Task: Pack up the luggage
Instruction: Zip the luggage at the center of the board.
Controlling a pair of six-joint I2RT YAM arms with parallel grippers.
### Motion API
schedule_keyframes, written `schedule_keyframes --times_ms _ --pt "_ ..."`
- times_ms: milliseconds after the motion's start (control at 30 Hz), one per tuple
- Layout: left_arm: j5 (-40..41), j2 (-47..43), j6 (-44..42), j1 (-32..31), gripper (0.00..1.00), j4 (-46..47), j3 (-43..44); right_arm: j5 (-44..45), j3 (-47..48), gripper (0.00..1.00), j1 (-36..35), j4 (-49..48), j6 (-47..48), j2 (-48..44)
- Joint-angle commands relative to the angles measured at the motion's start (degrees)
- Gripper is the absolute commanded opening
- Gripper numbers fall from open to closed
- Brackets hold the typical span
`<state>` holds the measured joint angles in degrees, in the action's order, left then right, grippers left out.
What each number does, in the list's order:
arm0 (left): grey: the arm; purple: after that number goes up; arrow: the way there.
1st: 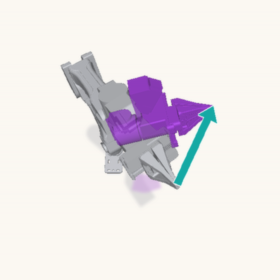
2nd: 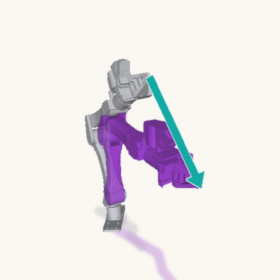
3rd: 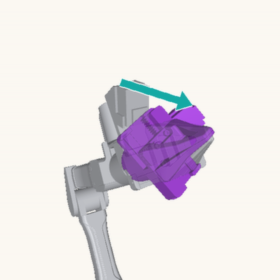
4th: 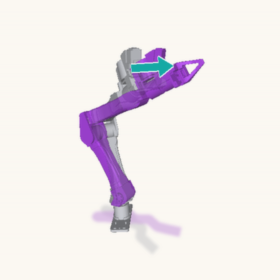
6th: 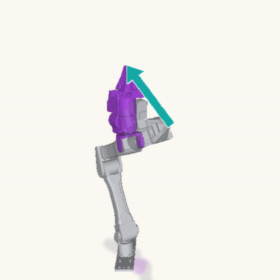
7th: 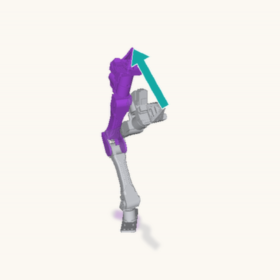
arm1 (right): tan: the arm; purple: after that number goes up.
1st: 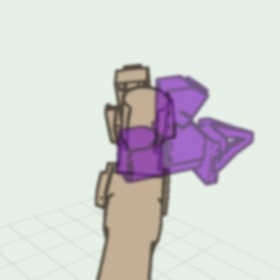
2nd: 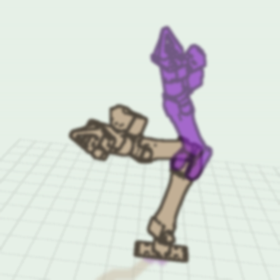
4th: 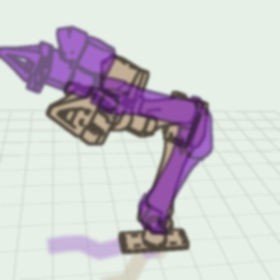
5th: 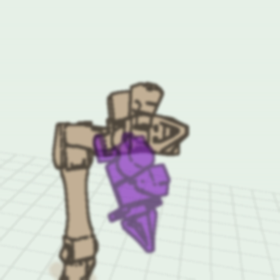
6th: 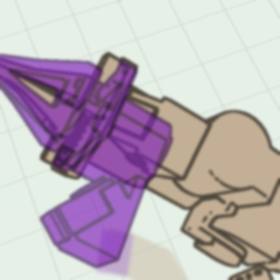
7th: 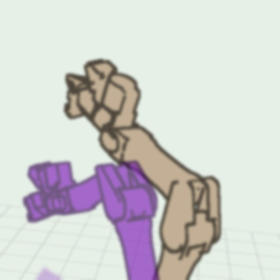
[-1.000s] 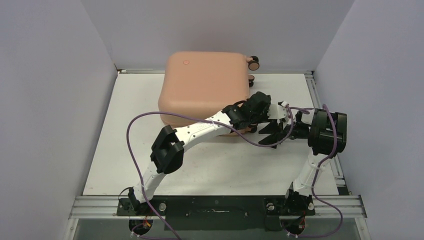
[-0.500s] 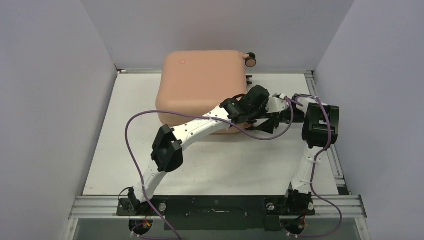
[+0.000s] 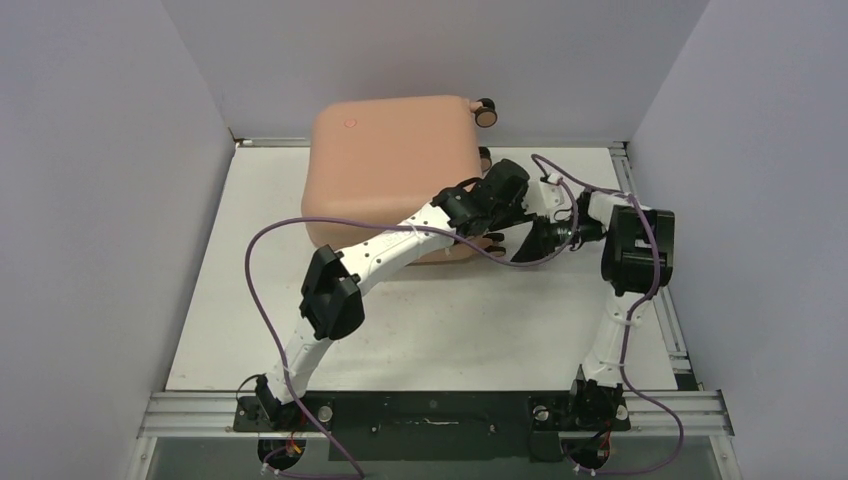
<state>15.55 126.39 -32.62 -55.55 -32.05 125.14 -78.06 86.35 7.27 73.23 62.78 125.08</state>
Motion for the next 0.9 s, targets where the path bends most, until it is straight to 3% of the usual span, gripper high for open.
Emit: schedule_keyframes --times_ms 0,100,200,267,333,400,533,600,667,767,867 --pt "9.92 -10.4 6.14 2.85 0.0 11.2 7.99 14.85 -8.9 0.77 2.55 -27.56 -44.64 -8.43" --pt "9.7 -12.12 6.78 3.44 0.0 10.46 7.27 20.44 -11.16 0.77 4.6 -34.48 -52.84 -11.11" --pt "9.63 -13.97 6.96 4.22 0.0 10.41 6.8 32.4 -18.36 0.78 5.82 -50.51 -65.07 -19.81" --pt "9.46 -14.91 6.83 4.76 0.0 10.58 6.89 39.93 -22.82 0.8 5.67 -60.69 -69.12 -25.97" --pt "9.4 -15.56 6.49 5.21 0.0 10.85 7.09 40.84 -25.88 0.8 5.93 -67.04 -70.69 -30.08" --pt "9.27 -16.08 6.43 5.53 0.0 11.0 7.14 37.54 -30.6 0.79 6.67 -76.93 -70.78 -33.88" --pt "9.1 -16.91 6.39 5.97 0.0 10.87 7.07 15.4 -41.61 0.75 7.79 -101.55 -69.36 -37.22" --pt "8.89 -17.2 6.43 6.27 0.0 10.89 7.05 10.53 -46.9 0.73 7.2 -113.8 -69.03 -37.98" --pt "8.76 -17.39 6.47 6.56 0.0 10.88 7.13 6.89 -50.43 0.71 5.76 -123.31 -67.19 -37.49" --pt "8.7 -17.33 6.34 6.84 0.0 10.87 7.67 4.43 -51.66 0.66 2.92 -126.52 -62.1 -35.9" --pt "8.57 -17.32 6.46 7.05 0.0 10.72 7.94 5.5 -55.54 0.65 -0.64 -140.78 -64.74 -35.18"
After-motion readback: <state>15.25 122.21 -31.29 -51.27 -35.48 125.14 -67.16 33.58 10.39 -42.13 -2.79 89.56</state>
